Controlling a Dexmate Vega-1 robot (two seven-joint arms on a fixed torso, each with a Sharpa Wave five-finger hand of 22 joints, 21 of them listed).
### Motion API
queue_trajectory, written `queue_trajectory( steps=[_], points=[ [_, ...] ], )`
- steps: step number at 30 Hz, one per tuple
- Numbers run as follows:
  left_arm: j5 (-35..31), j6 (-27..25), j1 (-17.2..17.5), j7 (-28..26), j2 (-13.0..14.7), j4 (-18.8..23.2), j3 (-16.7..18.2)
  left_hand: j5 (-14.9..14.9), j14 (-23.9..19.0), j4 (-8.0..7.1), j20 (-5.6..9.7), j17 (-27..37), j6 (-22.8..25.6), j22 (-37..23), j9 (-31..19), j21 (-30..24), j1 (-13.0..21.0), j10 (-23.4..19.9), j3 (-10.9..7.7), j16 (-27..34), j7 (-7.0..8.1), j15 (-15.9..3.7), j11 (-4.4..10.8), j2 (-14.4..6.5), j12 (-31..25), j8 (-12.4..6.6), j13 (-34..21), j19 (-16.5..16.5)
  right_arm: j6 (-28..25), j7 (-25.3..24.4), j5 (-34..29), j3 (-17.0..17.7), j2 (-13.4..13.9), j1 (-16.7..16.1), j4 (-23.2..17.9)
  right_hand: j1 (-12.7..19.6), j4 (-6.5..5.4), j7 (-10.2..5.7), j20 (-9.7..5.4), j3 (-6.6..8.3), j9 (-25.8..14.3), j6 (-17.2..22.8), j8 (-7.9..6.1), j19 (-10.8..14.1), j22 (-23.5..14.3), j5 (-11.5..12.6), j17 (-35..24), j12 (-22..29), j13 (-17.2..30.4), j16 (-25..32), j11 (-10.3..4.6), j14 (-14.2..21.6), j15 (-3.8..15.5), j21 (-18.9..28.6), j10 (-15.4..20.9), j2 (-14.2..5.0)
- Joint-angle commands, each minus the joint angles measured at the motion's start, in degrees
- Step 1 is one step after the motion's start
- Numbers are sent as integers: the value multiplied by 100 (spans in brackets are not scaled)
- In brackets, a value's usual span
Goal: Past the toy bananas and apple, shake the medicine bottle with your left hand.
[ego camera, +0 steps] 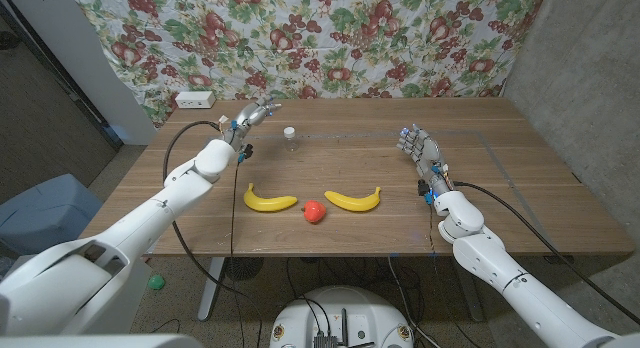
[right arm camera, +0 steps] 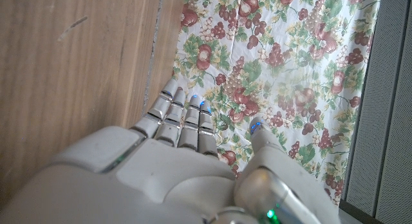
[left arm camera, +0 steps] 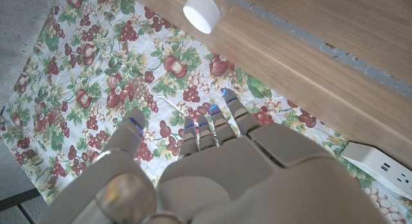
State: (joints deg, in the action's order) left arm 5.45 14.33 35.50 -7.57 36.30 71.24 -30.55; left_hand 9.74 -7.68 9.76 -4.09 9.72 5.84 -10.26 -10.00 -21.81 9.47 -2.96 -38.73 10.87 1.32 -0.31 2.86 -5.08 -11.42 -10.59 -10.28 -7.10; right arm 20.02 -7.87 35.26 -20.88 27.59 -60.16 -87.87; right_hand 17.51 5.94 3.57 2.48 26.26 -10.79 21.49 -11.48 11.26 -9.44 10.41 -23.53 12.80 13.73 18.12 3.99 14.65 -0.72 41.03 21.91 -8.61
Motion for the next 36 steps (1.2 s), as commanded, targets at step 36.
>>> queue_trajectory(
  steps=[36],
  points=[
    [-215, -642, -378, 376, -8, -108, -410, 33, -151, 137, 92, 30, 224, -9, -24, 107, 503, -152, -21, 8, -23, -92, 73, 251, -19, -160, -33, -139, 0, 126, 117, 1, -76, 161, 279, -39, 34, 35, -2, -8, -30, 100, -40, 71, -38, 50, -11, 70, 27, 50, 7, 37, -18, -105, 98, -42]
  ],
)
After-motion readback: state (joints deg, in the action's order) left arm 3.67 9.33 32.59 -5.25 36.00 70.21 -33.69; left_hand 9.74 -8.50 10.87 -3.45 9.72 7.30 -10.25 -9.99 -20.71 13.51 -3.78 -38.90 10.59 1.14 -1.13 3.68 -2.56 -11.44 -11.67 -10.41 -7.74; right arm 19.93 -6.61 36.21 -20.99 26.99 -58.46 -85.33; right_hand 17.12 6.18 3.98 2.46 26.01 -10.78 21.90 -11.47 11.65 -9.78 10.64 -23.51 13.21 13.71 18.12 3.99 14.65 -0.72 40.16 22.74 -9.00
